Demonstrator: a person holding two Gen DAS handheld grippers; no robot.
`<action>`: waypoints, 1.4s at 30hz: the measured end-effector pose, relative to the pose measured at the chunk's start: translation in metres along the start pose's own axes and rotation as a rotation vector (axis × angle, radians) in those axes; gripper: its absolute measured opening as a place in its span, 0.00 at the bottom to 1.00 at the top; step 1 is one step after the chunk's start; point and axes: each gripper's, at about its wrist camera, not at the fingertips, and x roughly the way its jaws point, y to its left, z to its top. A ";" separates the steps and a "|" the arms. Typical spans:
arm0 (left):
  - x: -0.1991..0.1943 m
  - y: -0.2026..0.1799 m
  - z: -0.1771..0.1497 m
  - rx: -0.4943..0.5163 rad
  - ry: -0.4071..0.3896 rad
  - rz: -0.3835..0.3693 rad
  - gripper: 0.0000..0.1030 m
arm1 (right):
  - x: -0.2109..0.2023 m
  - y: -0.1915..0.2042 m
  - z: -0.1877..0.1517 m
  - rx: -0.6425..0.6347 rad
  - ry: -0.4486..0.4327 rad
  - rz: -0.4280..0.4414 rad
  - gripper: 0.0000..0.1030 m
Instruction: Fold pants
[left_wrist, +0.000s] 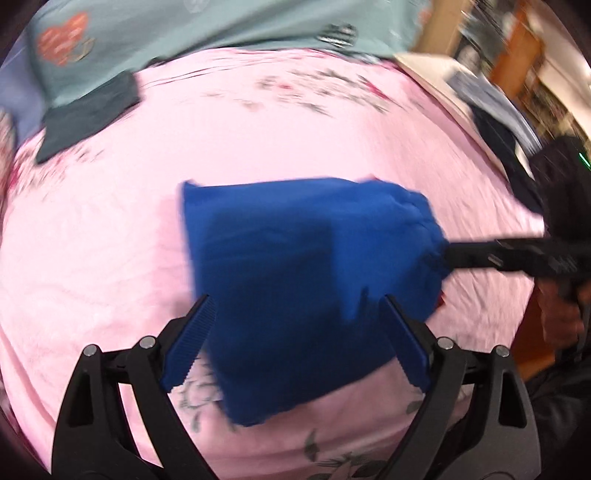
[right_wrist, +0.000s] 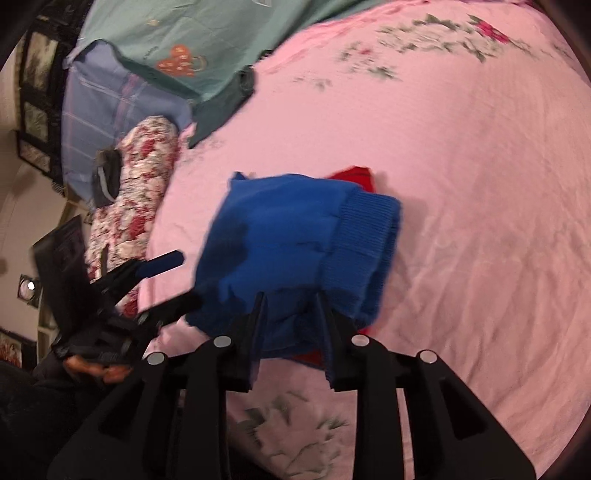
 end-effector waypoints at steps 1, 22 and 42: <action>0.003 0.009 -0.001 -0.038 0.011 0.000 0.88 | -0.002 0.006 -0.001 -0.018 0.000 0.021 0.27; 0.035 0.092 0.050 -0.382 0.048 -0.003 0.89 | -0.019 -0.015 0.033 0.074 -0.167 -0.185 0.49; 0.046 0.005 -0.001 -0.090 0.150 0.039 0.89 | 0.050 -0.057 0.102 -0.085 0.257 0.044 0.66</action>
